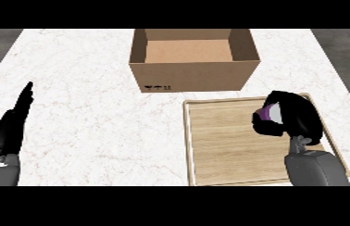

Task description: Pick the can from the tray and place it in the cardboard box

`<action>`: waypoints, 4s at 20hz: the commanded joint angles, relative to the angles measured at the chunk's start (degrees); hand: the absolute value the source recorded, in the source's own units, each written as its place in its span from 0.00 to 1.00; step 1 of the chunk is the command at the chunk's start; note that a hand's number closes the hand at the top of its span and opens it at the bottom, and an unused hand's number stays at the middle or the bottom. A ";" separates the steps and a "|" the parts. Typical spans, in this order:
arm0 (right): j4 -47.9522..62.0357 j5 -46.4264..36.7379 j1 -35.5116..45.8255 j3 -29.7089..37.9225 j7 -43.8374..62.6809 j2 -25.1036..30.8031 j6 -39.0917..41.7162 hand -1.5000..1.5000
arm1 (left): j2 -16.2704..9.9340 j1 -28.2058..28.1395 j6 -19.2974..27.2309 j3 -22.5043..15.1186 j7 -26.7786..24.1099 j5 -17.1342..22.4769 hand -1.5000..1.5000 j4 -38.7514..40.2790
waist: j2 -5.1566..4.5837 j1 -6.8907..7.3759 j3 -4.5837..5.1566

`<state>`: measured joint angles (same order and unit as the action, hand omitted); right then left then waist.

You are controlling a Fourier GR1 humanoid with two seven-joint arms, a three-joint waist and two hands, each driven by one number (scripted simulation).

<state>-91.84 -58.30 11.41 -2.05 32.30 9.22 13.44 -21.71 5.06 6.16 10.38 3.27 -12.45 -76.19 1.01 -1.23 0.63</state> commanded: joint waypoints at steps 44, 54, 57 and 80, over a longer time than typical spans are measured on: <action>60.93 -6.57 60.91 16.61 9.29 -4.86 -39.82 1.00 | 1.01 4.06 -3.64 -0.24 -0.14 -1.14 0.50 -0.34 | -2.45 5.30 -0.62; 72.10 -0.86 61.05 24.81 7.00 -3.09 -48.34 0.00 | 3.48 4.92 -1.57 -2.61 0.85 -3.50 0.50 -1.18 | -3.25 6.72 -0.72; 72.90 0.08 60.53 25.47 1.94 -3.49 -52.00 0.00 | 2.16 8.37 -2.28 -1.32 1.37 -2.90 0.50 1.27 | -3.46 6.24 -0.71; 50.72 13.60 48.41 28.36 -16.18 -5.15 -62.99 0.00 | 3.44 -1.59 -0.87 0.42 2.71 -3.17 0.50 -4.03 | -0.24 0.06 -0.65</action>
<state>-33.87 -45.90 65.48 27.72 15.49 4.81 -50.87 -19.64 5.36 3.71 11.52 3.55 -14.35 -77.62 0.14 0.25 -0.02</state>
